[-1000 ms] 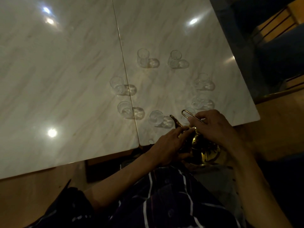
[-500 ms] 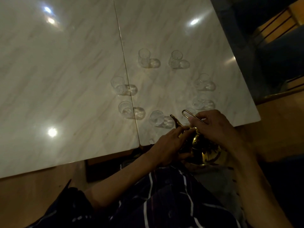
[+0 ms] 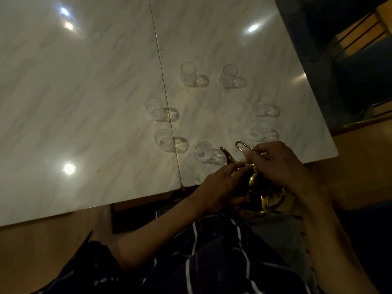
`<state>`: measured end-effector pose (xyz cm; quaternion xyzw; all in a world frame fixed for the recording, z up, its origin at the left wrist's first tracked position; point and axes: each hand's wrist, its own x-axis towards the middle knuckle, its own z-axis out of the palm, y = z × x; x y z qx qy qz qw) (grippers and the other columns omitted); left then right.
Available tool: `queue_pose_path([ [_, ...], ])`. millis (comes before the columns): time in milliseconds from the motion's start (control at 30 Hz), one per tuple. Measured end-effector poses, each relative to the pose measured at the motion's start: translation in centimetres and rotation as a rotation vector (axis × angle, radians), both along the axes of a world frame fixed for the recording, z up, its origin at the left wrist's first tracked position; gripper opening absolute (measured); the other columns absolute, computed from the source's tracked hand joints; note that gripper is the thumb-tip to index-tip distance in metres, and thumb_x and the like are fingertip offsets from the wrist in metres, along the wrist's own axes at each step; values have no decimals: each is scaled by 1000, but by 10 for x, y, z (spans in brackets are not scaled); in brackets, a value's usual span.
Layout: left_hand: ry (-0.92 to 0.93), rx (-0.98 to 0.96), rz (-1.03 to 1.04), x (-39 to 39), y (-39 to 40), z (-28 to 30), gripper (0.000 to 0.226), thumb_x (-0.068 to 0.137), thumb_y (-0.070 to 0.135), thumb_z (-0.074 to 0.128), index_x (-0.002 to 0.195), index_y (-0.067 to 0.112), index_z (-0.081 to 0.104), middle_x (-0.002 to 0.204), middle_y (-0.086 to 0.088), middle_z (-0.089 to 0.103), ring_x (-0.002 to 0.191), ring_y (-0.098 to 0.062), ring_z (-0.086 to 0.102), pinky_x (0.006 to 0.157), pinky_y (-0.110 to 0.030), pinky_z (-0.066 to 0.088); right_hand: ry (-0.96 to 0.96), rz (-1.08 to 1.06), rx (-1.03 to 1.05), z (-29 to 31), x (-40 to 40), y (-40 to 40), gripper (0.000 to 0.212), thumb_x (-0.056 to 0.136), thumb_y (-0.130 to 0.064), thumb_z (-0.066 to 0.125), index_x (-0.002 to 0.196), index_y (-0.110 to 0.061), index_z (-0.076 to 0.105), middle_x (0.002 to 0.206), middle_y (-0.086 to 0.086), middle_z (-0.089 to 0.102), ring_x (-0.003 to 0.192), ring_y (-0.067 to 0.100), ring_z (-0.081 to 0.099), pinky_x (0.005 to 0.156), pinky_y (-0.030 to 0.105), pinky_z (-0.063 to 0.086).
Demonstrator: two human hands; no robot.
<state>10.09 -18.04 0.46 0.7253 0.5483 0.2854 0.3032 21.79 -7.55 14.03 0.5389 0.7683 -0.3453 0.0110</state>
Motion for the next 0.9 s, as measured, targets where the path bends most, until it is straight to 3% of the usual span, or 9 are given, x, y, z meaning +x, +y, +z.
queue_pose_path([
  [367,20,4,6,6,-2,-2,88,89,48,71,159,20,26,156,-7,35,132,-25,48,84,-43,60,28,-34,-34,1,7,-3,28,91,-43,58,80,-23,75,63,-5,67,67,9,66,71,34,55],
  [600,22,-3,0,11,-4,-2,87,88,50,70,158,22,25,157,-7,34,133,-25,48,85,-44,60,22,-21,-17,-1,12,-6,29,92,-41,58,78,-22,74,61,-8,65,66,5,63,68,28,47],
  [900,16,-8,6,14,-9,-3,87,89,47,72,158,19,27,157,-8,35,134,-26,48,89,-43,59,30,-27,-35,-2,15,-9,29,91,-41,58,77,-22,74,61,-8,65,66,6,63,67,28,48],
])
